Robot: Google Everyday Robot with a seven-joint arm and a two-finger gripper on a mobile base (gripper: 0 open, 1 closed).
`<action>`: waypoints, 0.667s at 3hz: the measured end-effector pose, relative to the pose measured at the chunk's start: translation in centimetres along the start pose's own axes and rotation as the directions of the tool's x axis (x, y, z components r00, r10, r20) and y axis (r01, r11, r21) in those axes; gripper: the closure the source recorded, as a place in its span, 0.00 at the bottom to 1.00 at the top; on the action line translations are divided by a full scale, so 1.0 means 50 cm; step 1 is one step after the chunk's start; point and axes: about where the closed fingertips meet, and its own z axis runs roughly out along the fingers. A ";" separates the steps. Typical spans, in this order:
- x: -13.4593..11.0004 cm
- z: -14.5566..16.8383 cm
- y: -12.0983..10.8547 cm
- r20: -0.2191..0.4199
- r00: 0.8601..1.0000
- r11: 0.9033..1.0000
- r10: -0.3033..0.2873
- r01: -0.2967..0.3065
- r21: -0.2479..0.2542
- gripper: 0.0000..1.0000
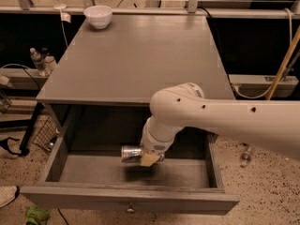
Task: Place redbull can into top drawer
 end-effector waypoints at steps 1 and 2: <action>-0.001 -0.001 0.001 -0.001 1.000 1.000 -0.002 0.002 0.000 0.59; -0.002 -0.001 0.002 -0.002 1.000 1.000 -0.004 0.004 0.000 0.36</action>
Offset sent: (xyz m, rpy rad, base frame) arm -0.0005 0.0002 0.0004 -0.0008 -0.0007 0.0014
